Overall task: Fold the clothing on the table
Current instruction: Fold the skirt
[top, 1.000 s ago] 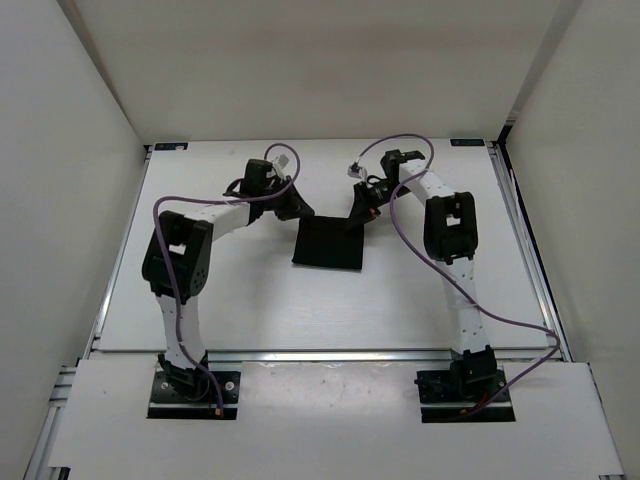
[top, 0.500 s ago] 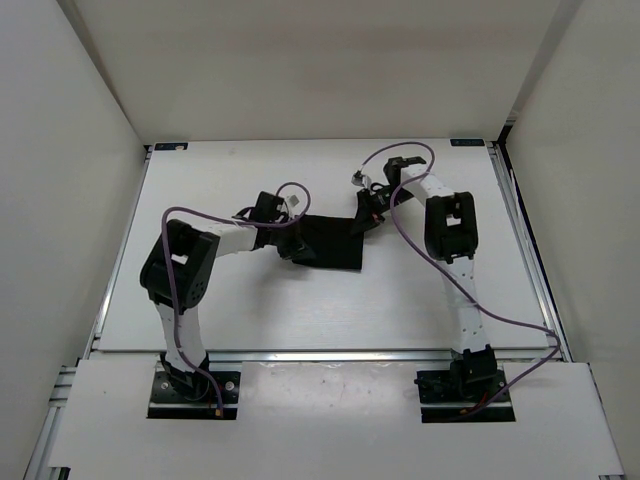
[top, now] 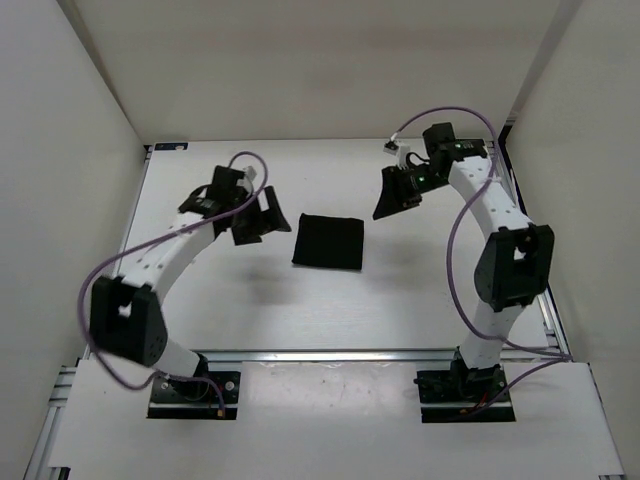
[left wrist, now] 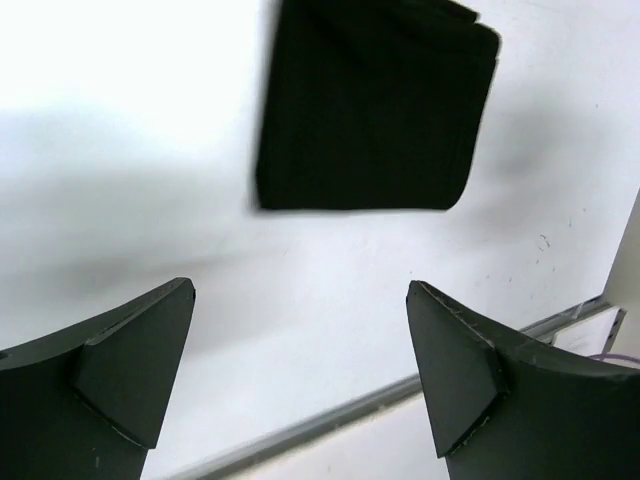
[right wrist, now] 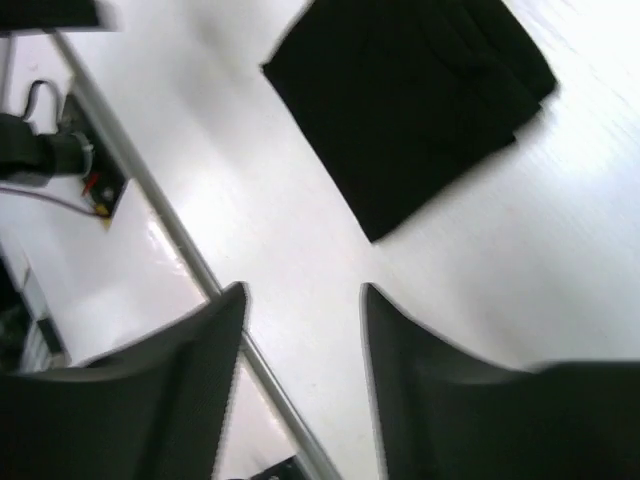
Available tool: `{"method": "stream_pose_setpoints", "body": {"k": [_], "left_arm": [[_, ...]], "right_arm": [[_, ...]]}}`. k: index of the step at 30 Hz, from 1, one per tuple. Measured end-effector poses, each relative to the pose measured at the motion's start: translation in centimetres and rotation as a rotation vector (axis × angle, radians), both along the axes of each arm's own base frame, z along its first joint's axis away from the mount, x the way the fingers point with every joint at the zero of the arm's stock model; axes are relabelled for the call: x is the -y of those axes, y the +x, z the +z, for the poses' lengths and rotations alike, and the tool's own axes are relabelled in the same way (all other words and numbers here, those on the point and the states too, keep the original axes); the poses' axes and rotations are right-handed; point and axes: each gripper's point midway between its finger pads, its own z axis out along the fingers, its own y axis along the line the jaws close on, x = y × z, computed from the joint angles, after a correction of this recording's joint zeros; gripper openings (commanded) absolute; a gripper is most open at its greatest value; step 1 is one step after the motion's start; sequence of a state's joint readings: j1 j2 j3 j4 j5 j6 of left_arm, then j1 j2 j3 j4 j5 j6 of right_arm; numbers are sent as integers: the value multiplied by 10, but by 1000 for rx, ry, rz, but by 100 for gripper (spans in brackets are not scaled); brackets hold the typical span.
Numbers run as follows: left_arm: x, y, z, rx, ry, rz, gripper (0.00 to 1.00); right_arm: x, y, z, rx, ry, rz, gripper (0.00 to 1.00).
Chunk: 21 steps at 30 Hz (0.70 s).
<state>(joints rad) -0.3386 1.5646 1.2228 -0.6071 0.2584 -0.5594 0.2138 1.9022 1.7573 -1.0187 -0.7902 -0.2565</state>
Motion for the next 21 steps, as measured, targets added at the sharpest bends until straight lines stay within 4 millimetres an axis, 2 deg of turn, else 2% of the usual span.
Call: {"method": "stream_pose_setpoints", "body": {"k": [2, 5, 6, 8, 9, 12, 14, 16, 18, 21], "left_arm": [[-28, -22, 14, 19, -5, 55, 99], [-65, -42, 33, 59, 6, 130, 99], [-73, -47, 38, 73, 16, 143, 98], [-83, -58, 45, 101, 61, 134, 98], [-83, -63, 45, 105, 82, 119, 99], [-88, -83, 40, 98, 160, 70, 99], [-94, -94, 34, 91, 193, 58, 99], [-103, -107, 28, 82, 214, 65, 99], [-110, -115, 27, 85, 230, 75, 99], [-119, -123, 27, 91, 258, 91, 99]], "right_arm": [[15, -11, -3, 15, -55, -43, 60], [41, -28, -22, -24, -131, -113, 61], [50, -34, -27, -46, -144, -145, 67], [73, -40, -33, -75, -139, -237, 91], [87, -42, -33, -88, -131, -296, 94], [123, -40, -24, -43, -153, -423, 95], [124, -39, -17, 13, -188, -426, 95], [111, -43, -14, 54, -207, -387, 95], [99, -52, -17, 70, -210, -357, 95], [97, -69, -27, 68, -231, -362, 95]]}}
